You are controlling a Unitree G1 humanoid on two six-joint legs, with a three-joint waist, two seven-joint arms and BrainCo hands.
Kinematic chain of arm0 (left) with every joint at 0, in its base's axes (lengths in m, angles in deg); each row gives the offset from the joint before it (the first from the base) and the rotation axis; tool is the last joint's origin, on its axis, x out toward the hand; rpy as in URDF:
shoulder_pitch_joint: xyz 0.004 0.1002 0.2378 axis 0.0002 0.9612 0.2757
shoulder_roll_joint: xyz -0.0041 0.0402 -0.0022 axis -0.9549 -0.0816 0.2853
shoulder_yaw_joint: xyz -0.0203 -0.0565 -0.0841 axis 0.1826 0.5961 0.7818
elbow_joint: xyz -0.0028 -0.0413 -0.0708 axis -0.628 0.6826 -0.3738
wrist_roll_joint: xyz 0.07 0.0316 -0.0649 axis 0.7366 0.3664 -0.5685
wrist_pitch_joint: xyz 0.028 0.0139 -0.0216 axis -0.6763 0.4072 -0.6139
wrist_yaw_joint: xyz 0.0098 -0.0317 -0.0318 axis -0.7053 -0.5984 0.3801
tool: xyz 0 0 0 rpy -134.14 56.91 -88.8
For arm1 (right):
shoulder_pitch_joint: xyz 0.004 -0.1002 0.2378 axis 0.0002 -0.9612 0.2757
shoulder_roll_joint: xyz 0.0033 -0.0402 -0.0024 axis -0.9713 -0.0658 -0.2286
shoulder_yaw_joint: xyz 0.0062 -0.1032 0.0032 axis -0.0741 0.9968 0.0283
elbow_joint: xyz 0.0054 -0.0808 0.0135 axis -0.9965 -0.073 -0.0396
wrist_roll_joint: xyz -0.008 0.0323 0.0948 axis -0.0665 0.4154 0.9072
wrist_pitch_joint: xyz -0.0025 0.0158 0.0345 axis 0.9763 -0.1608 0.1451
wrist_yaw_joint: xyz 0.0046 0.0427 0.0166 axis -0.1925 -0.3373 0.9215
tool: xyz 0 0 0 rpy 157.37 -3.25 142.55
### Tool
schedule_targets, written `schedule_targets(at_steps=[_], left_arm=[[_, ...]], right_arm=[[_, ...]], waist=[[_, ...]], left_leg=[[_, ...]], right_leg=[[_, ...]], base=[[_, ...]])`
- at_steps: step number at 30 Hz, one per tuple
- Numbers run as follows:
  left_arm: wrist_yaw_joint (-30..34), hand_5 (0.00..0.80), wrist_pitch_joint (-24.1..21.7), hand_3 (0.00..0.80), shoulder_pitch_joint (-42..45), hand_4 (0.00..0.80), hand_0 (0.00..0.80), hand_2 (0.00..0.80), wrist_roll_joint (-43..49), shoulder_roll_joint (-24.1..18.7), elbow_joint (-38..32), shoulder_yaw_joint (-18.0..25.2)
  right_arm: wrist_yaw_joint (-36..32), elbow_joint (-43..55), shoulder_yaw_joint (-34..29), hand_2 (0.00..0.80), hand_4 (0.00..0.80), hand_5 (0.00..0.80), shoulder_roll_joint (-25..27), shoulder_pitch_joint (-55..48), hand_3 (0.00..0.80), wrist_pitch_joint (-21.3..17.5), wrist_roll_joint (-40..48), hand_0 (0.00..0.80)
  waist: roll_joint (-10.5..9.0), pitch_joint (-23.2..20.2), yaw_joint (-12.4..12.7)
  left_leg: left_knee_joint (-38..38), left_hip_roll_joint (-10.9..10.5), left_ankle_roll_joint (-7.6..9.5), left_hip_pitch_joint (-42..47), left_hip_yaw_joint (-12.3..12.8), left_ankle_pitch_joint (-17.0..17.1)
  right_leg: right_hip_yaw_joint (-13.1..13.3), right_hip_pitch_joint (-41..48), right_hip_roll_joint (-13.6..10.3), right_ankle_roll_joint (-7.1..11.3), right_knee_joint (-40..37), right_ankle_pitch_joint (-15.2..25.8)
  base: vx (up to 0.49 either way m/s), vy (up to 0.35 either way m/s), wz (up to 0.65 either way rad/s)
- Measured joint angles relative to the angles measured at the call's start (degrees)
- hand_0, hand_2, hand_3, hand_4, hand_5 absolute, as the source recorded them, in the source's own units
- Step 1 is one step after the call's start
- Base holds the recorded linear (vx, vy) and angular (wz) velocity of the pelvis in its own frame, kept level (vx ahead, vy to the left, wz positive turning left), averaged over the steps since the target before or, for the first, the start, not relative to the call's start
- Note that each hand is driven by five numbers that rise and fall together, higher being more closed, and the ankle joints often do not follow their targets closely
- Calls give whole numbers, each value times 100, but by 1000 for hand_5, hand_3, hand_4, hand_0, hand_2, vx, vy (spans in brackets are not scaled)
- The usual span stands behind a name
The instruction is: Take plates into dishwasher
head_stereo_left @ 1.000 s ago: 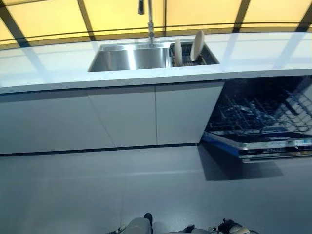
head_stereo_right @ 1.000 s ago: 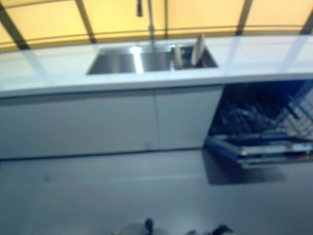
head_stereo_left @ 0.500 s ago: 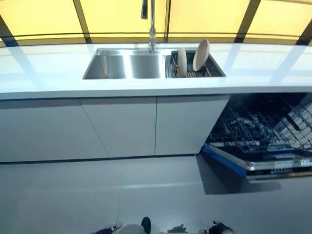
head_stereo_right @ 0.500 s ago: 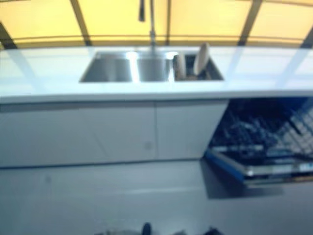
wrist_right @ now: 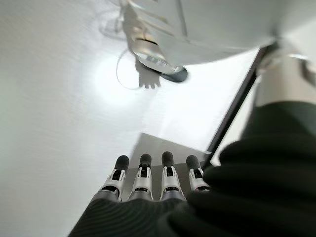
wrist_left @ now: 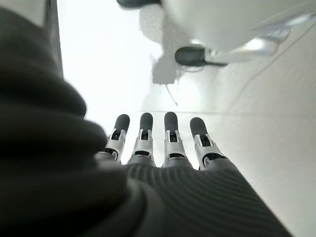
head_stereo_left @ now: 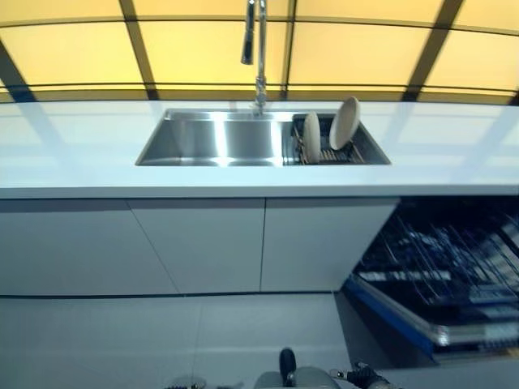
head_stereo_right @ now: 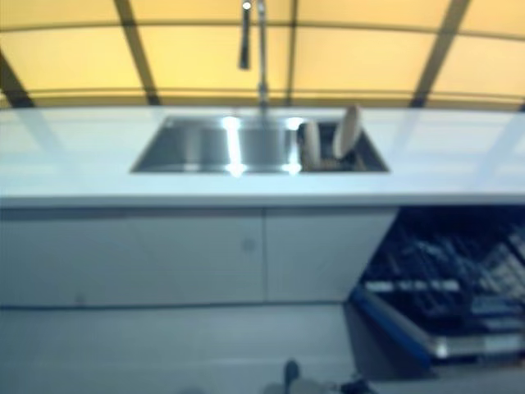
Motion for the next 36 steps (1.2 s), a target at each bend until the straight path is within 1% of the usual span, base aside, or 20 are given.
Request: schedule_targets(at_steps=[1,3,4,6,7,9,11,13,14,16,17,19,20,21,23,27,28,32,33,36], left_arm=[[38,0,0,0,71,0,0,0,11,10,9,-1],[33,0,-64,0,120,0,0,0,52,-7,56,18],[27,0,-123,0,108,0,0,0,120,-4,58,17],[-22,0,-252,0,21,0,0,0,158,-14,25,116],[-39,0,-274,0,6,0,0,0,155,-37,-46,157],[-72,0,-271,0,-76,0,0,0,151,-32,-160,159],[-105,0,-262,0,-140,0,0,0,90,21,-152,160],[-145,0,-258,0,-202,0,0,0,-63,47,-69,188],[-204,0,-256,0,-258,0,0,0,-190,82,-34,252],[-272,0,-225,0,-219,0,0,0,-278,97,-35,333],[-284,0,-206,0,-182,0,0,0,-242,86,-32,344],[-303,0,-207,0,-124,0,0,0,-244,27,-34,337],[-302,0,-198,0,-124,0,0,0,-244,1,-72,335],[-304,0,-182,0,-143,0,0,0,-244,-79,-152,325],[-301,0,-124,0,-243,0,0,0,-241,-206,-295,310],[-264,0,-90,0,-616,0,0,0,-234,-463,-531,91],[-236,0,-88,0,-627,0,0,0,-234,-555,-685,93],[-140,0,-55,0,-501,0,0,0,-224,-811,-916,124],[-65,0,-40,0,-390,0,0,0,-211,-866,-930,133],[33,0,-32,0,-86,0,0,0,-16,-917,-898,241]], right_arm=[[-40,9,-9,0,0,0,12,24,0,20,0,0],[-106,29,-6,0,0,0,17,53,0,33,2,0],[-139,74,-1,0,0,0,54,66,0,51,6,0],[-220,105,59,0,0,0,124,112,0,61,8,0],[-234,98,139,0,0,0,143,141,0,115,7,0],[-241,25,198,0,0,0,188,146,0,161,7,0],[-244,-90,245,0,0,0,211,160,0,154,2,0],[-241,-123,247,0,0,0,212,194,0,153,2,0],[-243,-137,243,0,0,0,236,212,0,151,2,0],[-246,-166,237,0,0,0,255,261,0,114,-23,0],[-249,-160,240,0,0,0,253,269,0,77,-120,0],[-271,-76,336,0,0,0,225,277,0,-67,-222,0],[-295,-63,370,0,0,0,222,276,0,-189,-321,0],[-312,-28,420,0,0,0,173,271,0,-316,-459,0],[-429,151,665,0,0,0,180,279,0,-544,-620,0],[-975,1275,1253,0,0,0,311,574,0,-890,-834,0],[-1299,1906,1443,0,0,0,457,584,0,-819,-909,0],[-2284,3490,1691,0,0,0,1242,408,0,-665,-949,0],[-2853,4255,1668,0,0,0,1806,390,0,-574,-788,0],[-4122,5283,1276,0,0,0,2785,323,0,-278,-262,0]], waist=[[80,-34,38],[-7,-37,108],[-54,-43,158],[-189,-14,176],[-177,-2,258],[-174,62,376],[-83,142,472],[6,249,518],[115,337,631],[234,476,749],[270,468,783],[229,427,771],[248,389,762],[65,417,755],[-120,409,760],[-197,389,935],[-239,395,949],[-389,453,968],[-419,453,943],[-490,434,894]], left_leg=[[207,97,-74,-12,70,-64],[889,104,-194,-143,296,-133],[1475,90,-302,-326,425,-195],[3478,76,-522,-1308,810,-100],[4014,102,-489,-1780,846,-78],[3378,158,-472,-2057,1079,-102],[1686,233,-448,-2037,1056,131],[279,265,-680,-2032,926,795],[-362,302,-794,-2047,578,1241],[-271,395,-685,-2144,594,1539],[-155,460,-645,-2166,758,1565],[332,486,-617,-2230,757,1547],[308,467,-408,-2168,771,1709],[172,337,-275,-2025,856,1732],[-49,189,-159,-1823,908,1762],[-58,64,-56,-1848,931,1597],[-42,20,-60,-1909,928,1576],[11,-13,-93,-2113,950,1551],[40,10,-107,-2229,982,1553],[60,73,-128,-2269,991,1575]], right_leg=[[-52,176,104,-124,-178,24],[-68,570,163,-240,-569,32],[-78,767,177,-327,-748,-5],[-57,944,139,-453,-864,-62],[19,1071,154,-529,-859,-121],[225,1233,194,-558,-985,-168],[423,1402,261,-576,-1118,-227],[522,1542,359,-579,-1117,-310],[676,1662,484,-579,-1116,-381],[864,1976,589,-607,-1117,-597],[845,2099,591,-613,-1111,-690],[800,2244,552,-495,-1076,-905],[793,2284,534,-382,-1005,-1024],[748,2277,385,-274,-857,-1187],[533,2276,215,-116,-663,-1269],[360,2174,-41,106,-688,-1227],[328,2171,-80,179,-783,-1217],[297,2106,-121,197,-1022,-1238],[295,2023,-106,116,-1081,-1241],[333,1954,-55,36,-1074,-1219]], base=[[254,-103,27],[224,-131,-3],[213,-149,-10],[271,-63,-11],[353,71,-30],[405,180,-50],[454,202,-50],[395,159,-41],[324,178,-53],[306,185,-65],[231,121,-60],[209,81,-46],[160,41,-25],[117,11,-18],[36,-29,-9],[-12,-64,-15],[-6,-87,-12],[-18,-88,-6],[10,-55,-11],[25,-46,-5]])
